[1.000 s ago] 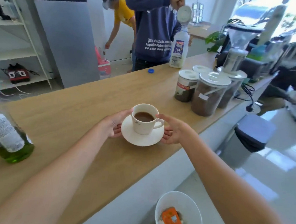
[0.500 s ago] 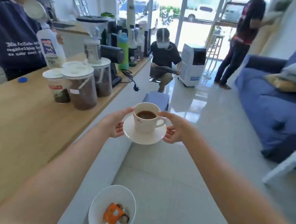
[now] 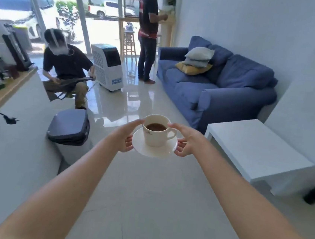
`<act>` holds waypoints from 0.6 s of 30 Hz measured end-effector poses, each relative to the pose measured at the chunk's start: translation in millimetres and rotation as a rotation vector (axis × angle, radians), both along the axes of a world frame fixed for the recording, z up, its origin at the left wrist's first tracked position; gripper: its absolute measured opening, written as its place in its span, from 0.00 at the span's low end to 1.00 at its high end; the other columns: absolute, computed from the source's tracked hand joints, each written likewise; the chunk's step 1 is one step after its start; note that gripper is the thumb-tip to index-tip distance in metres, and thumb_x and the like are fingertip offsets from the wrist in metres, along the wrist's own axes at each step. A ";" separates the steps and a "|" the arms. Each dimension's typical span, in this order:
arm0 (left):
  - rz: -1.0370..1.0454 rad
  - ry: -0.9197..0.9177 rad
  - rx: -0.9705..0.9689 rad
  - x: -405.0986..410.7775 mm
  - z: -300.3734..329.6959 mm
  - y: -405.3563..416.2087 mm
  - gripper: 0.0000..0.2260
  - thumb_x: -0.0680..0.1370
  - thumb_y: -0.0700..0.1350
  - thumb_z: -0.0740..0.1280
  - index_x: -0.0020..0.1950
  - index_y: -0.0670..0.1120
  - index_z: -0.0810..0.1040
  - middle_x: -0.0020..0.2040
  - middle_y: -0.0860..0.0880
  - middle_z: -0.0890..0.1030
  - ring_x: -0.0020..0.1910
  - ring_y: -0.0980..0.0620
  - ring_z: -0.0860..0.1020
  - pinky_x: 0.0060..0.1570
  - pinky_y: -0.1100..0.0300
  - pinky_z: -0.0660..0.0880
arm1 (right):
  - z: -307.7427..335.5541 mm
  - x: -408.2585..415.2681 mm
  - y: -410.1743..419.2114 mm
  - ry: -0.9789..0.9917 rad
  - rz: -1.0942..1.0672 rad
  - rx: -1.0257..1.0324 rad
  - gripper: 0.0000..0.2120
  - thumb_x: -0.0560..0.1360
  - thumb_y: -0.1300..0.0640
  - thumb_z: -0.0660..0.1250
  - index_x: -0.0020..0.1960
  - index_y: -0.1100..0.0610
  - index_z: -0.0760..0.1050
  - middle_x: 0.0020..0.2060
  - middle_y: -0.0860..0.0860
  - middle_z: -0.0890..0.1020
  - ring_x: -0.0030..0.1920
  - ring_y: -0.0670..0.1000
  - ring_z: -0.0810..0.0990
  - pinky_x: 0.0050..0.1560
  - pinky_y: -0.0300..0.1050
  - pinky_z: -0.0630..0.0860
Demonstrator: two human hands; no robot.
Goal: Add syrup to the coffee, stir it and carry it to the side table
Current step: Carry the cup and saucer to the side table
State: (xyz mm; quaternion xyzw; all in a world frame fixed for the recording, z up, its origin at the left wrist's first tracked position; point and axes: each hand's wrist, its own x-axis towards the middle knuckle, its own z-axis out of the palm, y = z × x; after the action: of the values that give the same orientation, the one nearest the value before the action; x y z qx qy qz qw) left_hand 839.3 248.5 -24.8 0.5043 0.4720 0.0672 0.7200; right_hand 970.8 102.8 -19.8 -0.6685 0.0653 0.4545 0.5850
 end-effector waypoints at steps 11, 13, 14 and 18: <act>-0.364 0.021 0.030 243.5 -2.1 -19.3 0.25 0.64 0.60 0.75 0.45 0.41 0.73 0.39 0.46 0.76 0.36 0.52 0.76 0.41 0.60 0.76 | 2.4 177.6 -57.9 0.068 -0.386 0.024 0.22 0.61 0.52 0.78 0.41 0.65 0.72 0.37 0.56 0.79 0.38 0.53 0.78 0.51 0.45 0.78; -0.437 0.028 0.044 290.6 2.2 -22.2 0.24 0.65 0.60 0.75 0.45 0.42 0.73 0.40 0.46 0.77 0.37 0.51 0.77 0.40 0.59 0.76 | 3.5 212.6 -65.4 0.077 -0.451 0.054 0.22 0.61 0.52 0.78 0.42 0.65 0.72 0.38 0.57 0.79 0.41 0.54 0.79 0.59 0.46 0.76; -0.465 0.023 0.051 312.0 2.6 -24.5 0.24 0.65 0.60 0.75 0.45 0.43 0.73 0.40 0.46 0.78 0.37 0.51 0.77 0.39 0.60 0.76 | 2.4 228.3 -70.1 0.082 -0.487 0.068 0.23 0.60 0.52 0.78 0.43 0.65 0.72 0.39 0.57 0.79 0.42 0.54 0.79 0.59 0.47 0.76; -0.530 0.019 0.054 379.3 -1.2 -34.9 0.29 0.63 0.59 0.76 0.55 0.43 0.74 0.42 0.46 0.79 0.38 0.51 0.79 0.36 0.59 0.76 | 0.9 278.6 -84.1 0.069 -0.559 0.046 0.26 0.60 0.52 0.78 0.49 0.65 0.72 0.43 0.57 0.78 0.45 0.55 0.79 0.57 0.48 0.77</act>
State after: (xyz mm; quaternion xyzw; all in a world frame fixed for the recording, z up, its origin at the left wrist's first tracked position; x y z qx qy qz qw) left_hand 1218.6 213.6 -26.0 0.6301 0.3281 -0.1157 0.6942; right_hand 1249.4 18.7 -19.0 -0.5953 0.2568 0.2996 0.7000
